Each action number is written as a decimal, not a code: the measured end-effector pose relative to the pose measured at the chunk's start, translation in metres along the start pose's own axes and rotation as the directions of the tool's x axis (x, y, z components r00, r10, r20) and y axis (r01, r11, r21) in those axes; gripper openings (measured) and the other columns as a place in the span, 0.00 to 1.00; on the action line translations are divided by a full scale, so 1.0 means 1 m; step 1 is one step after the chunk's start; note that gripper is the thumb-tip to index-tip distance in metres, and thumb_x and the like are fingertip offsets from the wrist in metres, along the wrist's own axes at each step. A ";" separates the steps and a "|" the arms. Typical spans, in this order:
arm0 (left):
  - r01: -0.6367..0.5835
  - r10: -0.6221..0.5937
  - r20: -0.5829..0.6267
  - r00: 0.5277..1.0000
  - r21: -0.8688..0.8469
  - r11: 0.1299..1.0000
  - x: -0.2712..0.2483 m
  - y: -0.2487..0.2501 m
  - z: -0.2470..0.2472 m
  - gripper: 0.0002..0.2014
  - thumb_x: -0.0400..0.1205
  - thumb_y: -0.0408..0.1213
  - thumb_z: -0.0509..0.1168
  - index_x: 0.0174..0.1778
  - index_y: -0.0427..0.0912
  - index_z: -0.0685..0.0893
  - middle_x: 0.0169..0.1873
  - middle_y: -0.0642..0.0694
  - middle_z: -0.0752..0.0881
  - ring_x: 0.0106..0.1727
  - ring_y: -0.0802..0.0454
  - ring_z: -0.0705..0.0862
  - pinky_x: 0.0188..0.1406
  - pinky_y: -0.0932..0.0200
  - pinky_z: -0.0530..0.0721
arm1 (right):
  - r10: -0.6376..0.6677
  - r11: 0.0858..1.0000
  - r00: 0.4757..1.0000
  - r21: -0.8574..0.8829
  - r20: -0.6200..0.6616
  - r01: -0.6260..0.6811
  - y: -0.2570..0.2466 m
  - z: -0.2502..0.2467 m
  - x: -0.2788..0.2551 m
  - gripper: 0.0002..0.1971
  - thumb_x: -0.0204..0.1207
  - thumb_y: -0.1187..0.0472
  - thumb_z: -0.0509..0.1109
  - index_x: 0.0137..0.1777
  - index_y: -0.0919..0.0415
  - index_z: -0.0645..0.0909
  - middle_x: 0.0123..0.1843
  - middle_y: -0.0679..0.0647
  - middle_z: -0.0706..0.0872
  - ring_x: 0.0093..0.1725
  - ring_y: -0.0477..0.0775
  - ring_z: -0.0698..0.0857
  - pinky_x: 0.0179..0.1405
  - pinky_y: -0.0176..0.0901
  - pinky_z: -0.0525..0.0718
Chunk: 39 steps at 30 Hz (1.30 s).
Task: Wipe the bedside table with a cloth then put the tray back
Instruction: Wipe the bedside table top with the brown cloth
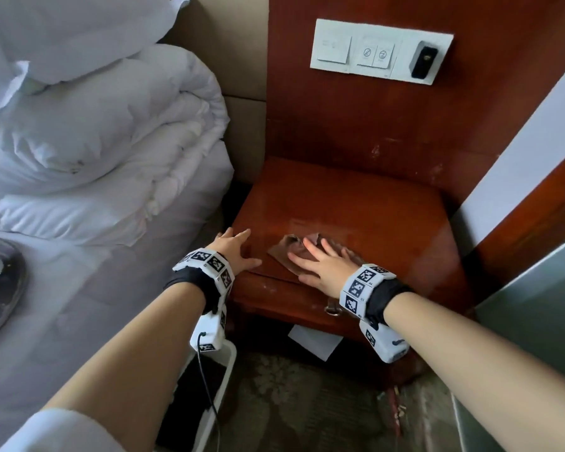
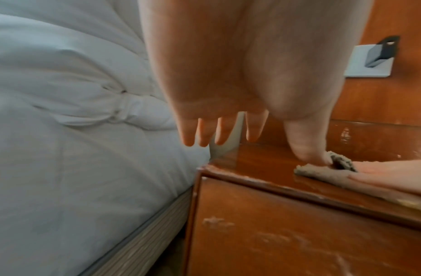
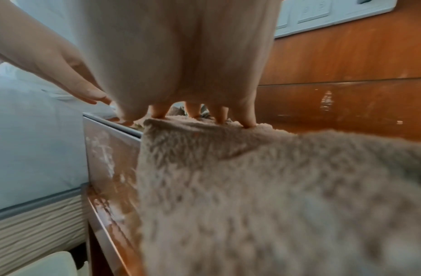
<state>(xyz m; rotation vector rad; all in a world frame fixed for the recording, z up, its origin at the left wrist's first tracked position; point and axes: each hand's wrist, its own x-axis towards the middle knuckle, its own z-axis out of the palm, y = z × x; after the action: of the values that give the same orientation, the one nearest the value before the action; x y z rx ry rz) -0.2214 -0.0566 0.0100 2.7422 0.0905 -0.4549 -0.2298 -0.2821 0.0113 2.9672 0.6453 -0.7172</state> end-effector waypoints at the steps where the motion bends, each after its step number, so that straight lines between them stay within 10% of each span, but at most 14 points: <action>1: -0.008 0.008 0.009 1.000 0.011 1.000 0.002 0.008 0.002 0.42 0.77 0.56 0.67 0.84 0.54 0.52 0.84 0.38 0.50 0.85 0.40 0.50 0.82 0.44 0.58 | 0.021 1.000 1.000 0.010 -0.003 -0.021 0.008 0.002 -0.005 0.25 0.85 0.41 0.45 0.81 0.29 0.44 0.85 0.45 0.35 0.84 0.62 0.35 0.79 0.72 0.40; 12: -0.082 0.072 0.112 0.991 0.093 0.992 0.026 0.085 0.012 0.40 0.78 0.56 0.66 0.84 0.53 0.54 0.84 0.40 0.48 0.85 0.39 0.49 0.82 0.41 0.59 | 0.169 0.980 0.981 0.091 0.097 -0.178 0.080 -0.002 -0.031 0.28 0.87 0.53 0.51 0.81 0.31 0.45 0.85 0.44 0.34 0.84 0.62 0.36 0.81 0.72 0.45; 39: -0.089 0.033 0.278 0.960 0.194 0.977 0.147 0.164 -0.005 0.50 0.73 0.59 0.70 0.83 0.62 0.44 0.83 0.40 0.37 0.80 0.22 0.38 0.77 0.26 0.54 | 0.315 0.925 0.943 0.187 0.108 -0.330 0.175 -0.053 0.062 0.36 0.82 0.44 0.60 0.83 0.37 0.43 0.85 0.52 0.32 0.82 0.73 0.36 0.76 0.76 0.50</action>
<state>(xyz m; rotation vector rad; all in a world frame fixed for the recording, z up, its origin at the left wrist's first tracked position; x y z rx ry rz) -0.0608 -0.2068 0.0220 2.8378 -0.1184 -0.8638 -0.0870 -0.4115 0.0177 3.0919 0.0725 -0.9049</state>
